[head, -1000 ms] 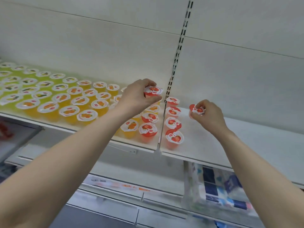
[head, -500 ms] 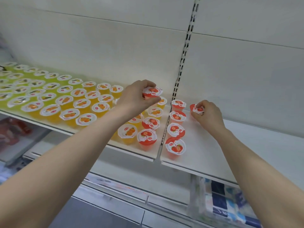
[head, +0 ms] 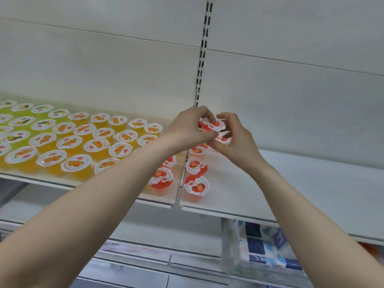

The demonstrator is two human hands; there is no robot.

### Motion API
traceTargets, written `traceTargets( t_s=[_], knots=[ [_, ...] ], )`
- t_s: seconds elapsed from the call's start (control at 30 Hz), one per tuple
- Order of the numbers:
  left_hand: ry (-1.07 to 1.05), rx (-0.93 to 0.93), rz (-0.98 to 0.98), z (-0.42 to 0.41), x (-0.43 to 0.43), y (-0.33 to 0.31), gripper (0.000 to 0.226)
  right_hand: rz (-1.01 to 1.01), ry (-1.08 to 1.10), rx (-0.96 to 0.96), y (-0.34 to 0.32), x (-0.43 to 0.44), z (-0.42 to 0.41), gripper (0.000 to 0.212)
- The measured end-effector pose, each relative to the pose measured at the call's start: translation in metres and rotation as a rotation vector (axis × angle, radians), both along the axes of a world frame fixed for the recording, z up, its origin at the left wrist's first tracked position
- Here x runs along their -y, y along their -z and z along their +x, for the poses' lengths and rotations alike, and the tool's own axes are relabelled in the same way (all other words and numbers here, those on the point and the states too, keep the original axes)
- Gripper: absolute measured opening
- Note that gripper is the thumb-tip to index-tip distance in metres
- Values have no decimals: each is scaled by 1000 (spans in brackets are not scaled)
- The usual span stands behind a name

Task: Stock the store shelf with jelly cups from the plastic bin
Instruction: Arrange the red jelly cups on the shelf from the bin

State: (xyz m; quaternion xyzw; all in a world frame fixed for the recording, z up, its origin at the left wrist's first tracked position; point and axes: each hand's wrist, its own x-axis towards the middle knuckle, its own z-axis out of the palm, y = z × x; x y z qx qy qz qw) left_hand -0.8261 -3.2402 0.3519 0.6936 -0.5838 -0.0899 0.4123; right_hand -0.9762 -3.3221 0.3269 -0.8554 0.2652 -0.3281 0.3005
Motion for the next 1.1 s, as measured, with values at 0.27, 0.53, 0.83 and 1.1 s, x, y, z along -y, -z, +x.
traceTargets(
  t_s=[0.27, 0.53, 0.83, 1.1],
  knots=[
    [83, 147, 8, 12, 1, 13, 25, 46, 106, 56, 17, 9, -27, 39],
    [114, 695, 147, 31, -7, 58, 38, -65, 187, -136, 58, 24, -31, 37],
    [98, 723, 108, 31, -10, 64, 42, -75, 216, -216, 76, 22, -16, 32],
    [91, 694, 82, 31, -14, 66, 39, -124, 219, -240, 79, 20, -18, 36]
  ],
)
